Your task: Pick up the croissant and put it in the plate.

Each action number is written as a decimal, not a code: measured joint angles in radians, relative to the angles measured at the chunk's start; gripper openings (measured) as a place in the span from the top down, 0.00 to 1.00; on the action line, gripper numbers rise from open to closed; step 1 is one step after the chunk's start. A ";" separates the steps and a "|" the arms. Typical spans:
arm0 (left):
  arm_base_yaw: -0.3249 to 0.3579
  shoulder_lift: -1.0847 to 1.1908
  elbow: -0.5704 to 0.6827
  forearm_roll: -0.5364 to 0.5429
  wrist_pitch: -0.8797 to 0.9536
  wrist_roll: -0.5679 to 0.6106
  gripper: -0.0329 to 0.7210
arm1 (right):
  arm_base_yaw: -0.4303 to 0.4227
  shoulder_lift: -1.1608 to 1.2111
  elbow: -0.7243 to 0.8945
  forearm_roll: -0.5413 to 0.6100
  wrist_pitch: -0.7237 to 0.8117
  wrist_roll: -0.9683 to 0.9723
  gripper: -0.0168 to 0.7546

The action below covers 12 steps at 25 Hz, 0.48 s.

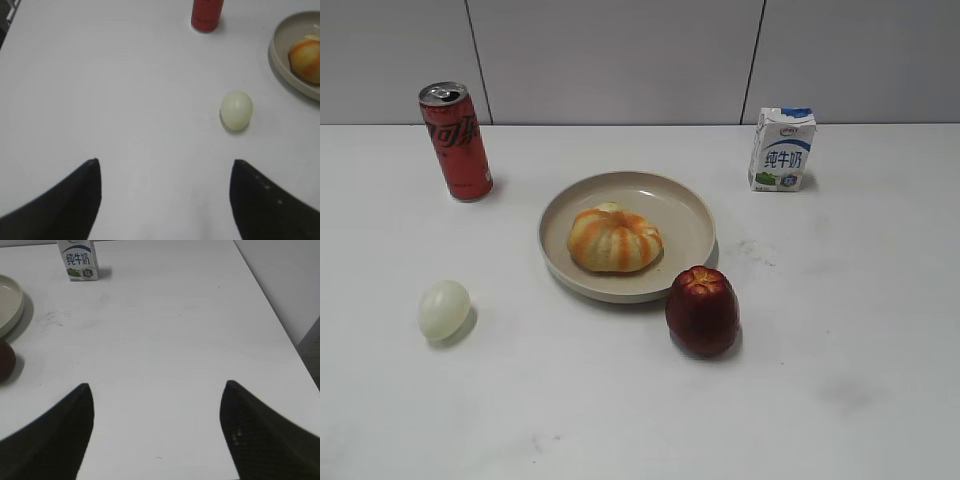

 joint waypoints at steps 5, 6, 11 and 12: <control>0.000 -0.143 0.046 0.022 0.018 0.000 0.18 | 0.000 0.000 0.000 0.000 0.000 0.000 0.21; 0.000 -0.150 0.051 0.023 0.024 0.000 0.18 | 0.000 0.000 0.000 0.000 0.000 0.000 0.21; 0.000 -0.154 0.053 0.025 0.031 0.000 0.18 | 0.000 0.000 0.000 0.000 0.000 0.001 0.21; 0.000 -0.154 0.053 0.025 0.031 0.000 0.18 | 0.000 0.000 0.000 0.000 0.000 0.001 0.21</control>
